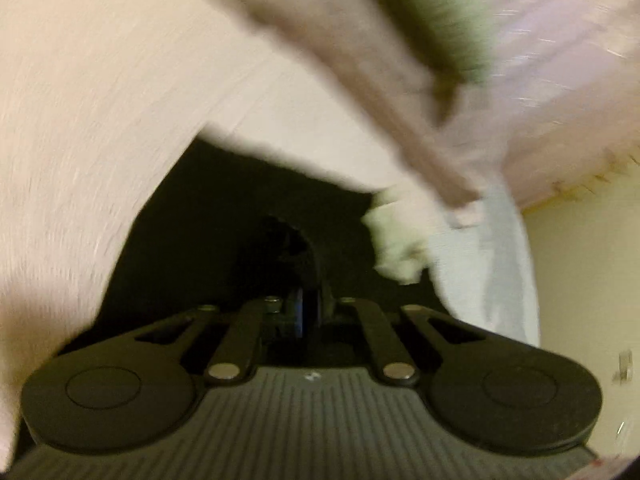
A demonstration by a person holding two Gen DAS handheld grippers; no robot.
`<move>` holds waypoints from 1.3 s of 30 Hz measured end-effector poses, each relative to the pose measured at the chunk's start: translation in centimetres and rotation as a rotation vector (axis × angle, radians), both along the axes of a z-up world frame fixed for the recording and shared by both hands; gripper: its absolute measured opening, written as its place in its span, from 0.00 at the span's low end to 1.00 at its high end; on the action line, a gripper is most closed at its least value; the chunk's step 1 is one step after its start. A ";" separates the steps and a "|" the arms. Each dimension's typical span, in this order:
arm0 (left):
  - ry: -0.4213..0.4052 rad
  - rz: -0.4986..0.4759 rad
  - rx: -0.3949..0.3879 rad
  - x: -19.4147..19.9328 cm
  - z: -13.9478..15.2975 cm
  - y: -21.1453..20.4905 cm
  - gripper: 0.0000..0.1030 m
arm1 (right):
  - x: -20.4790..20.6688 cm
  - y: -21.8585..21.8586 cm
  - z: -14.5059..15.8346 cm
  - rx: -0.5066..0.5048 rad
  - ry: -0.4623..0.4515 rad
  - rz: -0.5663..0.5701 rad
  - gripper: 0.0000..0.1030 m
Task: Fold large clothes
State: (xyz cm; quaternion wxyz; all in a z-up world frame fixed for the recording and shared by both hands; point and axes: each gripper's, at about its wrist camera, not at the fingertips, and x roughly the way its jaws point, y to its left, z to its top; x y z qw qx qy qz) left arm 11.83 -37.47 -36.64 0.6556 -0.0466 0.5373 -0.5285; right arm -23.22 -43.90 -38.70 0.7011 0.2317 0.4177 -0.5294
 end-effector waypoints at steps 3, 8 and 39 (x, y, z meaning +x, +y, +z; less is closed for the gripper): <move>-0.197 -0.038 -0.043 -0.3 2.7 1.1 0.03 | 1.5 -0.6 -0.4 -0.037 0.000 0.075 0.44; -0.259 -0.033 0.117 2.0 -1.4 1.9 0.03 | 4.1 -1.4 -3.5 -0.104 0.184 0.213 0.51; -0.531 -0.303 0.190 0.2 0.0 -0.6 0.17 | 3.3 -3.9 1.8 0.010 -0.188 0.167 0.46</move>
